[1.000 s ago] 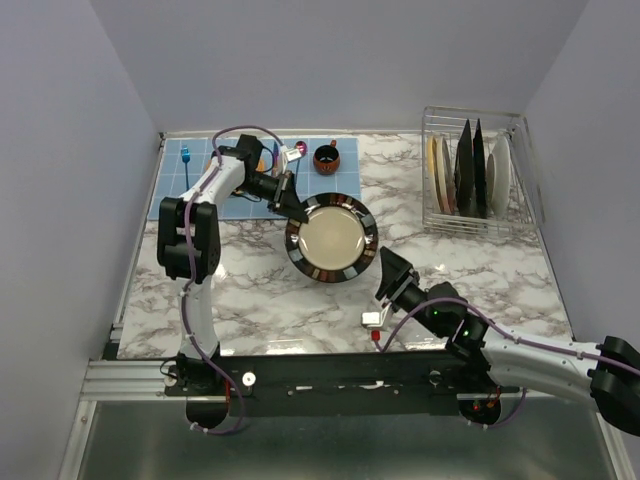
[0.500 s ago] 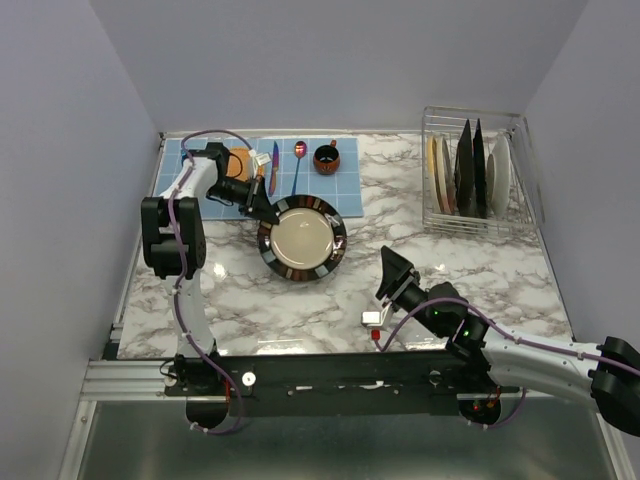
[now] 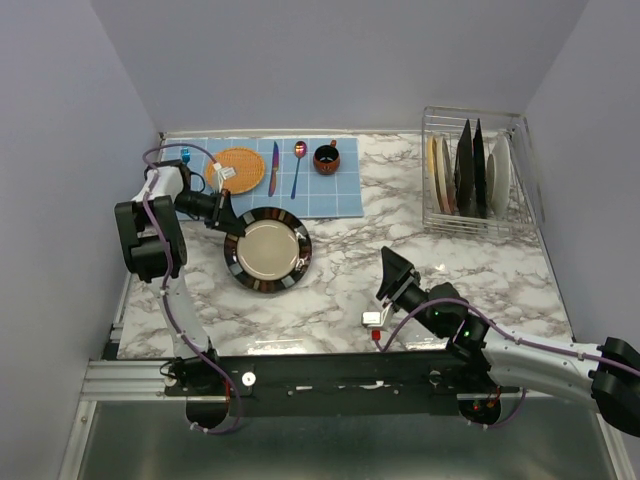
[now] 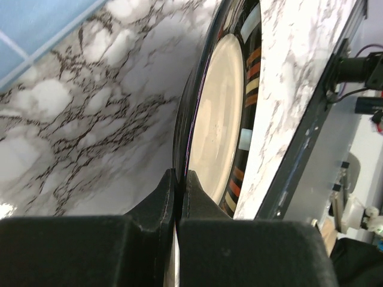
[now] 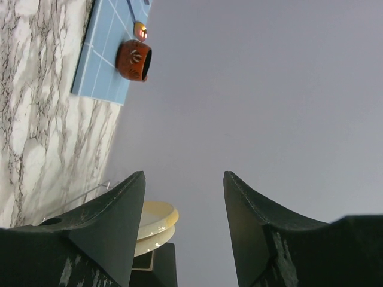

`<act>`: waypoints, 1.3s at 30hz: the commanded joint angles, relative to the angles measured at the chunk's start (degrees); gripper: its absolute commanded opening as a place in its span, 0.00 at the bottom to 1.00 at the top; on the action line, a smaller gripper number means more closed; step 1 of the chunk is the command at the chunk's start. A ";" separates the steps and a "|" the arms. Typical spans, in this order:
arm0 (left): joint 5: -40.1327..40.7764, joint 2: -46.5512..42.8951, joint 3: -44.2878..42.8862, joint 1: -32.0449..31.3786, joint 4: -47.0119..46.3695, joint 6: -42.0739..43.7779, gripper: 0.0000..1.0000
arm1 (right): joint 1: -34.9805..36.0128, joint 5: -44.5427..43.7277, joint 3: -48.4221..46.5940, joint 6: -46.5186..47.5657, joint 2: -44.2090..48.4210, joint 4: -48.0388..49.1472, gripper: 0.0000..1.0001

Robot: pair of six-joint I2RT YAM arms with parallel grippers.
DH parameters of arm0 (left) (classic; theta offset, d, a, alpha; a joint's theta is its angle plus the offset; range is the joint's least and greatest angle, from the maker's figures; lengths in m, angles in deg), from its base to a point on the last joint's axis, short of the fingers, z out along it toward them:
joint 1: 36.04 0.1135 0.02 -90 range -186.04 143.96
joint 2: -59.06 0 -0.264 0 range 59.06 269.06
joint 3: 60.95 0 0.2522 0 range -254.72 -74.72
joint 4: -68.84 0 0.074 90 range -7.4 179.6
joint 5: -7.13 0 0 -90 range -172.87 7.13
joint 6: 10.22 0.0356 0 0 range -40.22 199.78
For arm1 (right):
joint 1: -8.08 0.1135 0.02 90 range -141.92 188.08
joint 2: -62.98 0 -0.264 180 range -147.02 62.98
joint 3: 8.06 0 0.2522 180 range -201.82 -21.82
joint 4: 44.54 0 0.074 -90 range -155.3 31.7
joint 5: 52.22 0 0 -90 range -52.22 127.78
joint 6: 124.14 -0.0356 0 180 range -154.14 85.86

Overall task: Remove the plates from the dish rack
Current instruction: Place the plate at the center of the board.

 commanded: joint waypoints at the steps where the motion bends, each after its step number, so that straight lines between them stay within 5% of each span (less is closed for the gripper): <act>1: -1.77 -1.94 0.95 3.01 9.18 4.60 0.00 | -0.14 -0.34 0.63 0.94 0.24 2.88 0.63; 16: 4.21 -1.15 1.47 9.52 13.49 10.77 0.00 | -0.14 0.45 1.59 0.85 0.51 3.06 0.63; 39: 11.24 -0.63 10.00 1.88 -8.48 -3.04 0.00 | -0.05 0.71 1.42 1.29 0.07 2.71 0.62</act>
